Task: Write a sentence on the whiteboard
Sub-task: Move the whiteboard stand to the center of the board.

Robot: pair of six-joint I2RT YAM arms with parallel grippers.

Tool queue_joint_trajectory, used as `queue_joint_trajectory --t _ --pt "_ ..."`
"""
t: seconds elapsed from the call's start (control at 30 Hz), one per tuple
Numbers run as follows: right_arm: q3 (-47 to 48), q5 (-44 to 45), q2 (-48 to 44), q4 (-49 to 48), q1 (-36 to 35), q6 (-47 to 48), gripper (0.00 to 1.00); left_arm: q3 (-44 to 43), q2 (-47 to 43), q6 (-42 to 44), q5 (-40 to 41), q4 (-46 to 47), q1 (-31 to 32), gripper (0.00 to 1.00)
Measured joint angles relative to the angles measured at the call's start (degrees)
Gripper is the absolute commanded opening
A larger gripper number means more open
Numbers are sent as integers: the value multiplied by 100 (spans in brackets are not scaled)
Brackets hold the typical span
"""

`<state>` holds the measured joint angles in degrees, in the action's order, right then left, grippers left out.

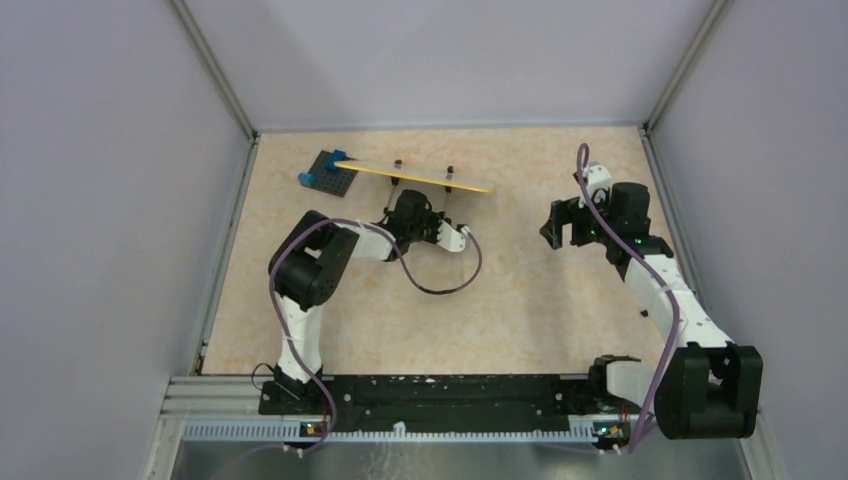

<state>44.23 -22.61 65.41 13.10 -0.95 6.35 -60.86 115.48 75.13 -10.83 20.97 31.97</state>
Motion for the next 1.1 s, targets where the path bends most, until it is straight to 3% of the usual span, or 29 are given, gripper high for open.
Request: queue_joint_trajectory --t 0.27,0.7,1.1 --pt "0 0 0 -9 0 2 89 -90 173 214 -111 -11 0 0" --pt "0 -105 0 -7 0 2 89 -7 -201 960 -518 -1054 -7 0" --pt "-33 -162 13 -24 17 -2 88 1593 -1381 1705 -627 -975 -4 0"
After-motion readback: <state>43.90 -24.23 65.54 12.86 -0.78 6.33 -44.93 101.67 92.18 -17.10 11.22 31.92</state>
